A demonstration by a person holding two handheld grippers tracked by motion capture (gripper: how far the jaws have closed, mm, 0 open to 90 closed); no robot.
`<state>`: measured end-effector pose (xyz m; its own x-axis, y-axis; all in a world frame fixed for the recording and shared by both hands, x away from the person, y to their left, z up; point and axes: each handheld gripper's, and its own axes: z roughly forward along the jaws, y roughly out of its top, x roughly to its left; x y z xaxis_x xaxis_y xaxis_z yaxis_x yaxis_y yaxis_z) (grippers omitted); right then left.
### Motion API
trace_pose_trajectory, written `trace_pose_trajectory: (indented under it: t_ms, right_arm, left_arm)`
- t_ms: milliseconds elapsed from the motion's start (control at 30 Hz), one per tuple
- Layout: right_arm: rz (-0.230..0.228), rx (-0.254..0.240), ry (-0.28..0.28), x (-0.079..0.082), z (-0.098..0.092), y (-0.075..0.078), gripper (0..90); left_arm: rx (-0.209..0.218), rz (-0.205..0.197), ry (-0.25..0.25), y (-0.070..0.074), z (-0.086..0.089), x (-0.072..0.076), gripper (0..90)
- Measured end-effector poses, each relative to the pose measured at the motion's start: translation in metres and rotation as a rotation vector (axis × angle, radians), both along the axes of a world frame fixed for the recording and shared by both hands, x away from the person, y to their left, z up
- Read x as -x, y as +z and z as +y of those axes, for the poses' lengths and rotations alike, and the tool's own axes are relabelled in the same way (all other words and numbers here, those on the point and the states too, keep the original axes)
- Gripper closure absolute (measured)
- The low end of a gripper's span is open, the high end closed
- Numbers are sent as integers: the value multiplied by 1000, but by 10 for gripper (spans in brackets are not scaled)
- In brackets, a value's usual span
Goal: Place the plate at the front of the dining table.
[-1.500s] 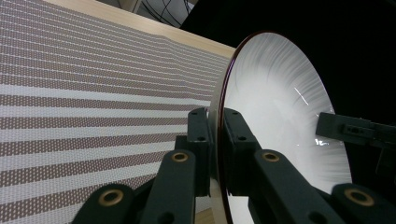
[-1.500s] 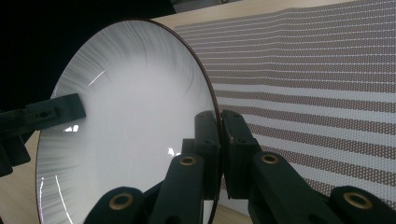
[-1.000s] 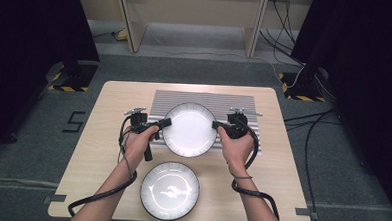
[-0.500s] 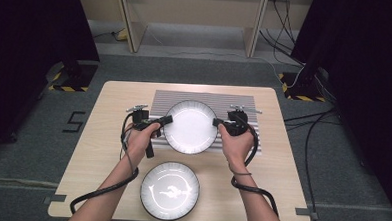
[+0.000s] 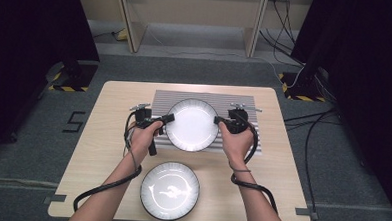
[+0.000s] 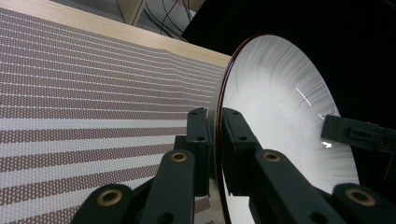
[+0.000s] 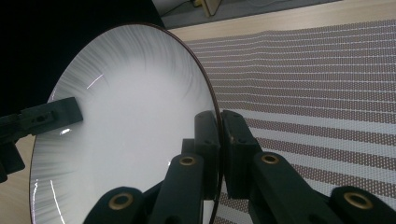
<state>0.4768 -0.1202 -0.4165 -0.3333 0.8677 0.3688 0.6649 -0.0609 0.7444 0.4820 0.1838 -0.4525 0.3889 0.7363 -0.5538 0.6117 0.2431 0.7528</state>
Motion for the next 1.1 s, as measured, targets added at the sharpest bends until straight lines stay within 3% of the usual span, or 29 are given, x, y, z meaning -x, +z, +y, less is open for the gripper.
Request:
trace_pose_trajectory:
  t_ms: [1100]
  right_arm:
    - [-15,7,-29,-22,-6,2,857]
  left_arm:
    - [-11,-10,-6,3,-8,-25,822]
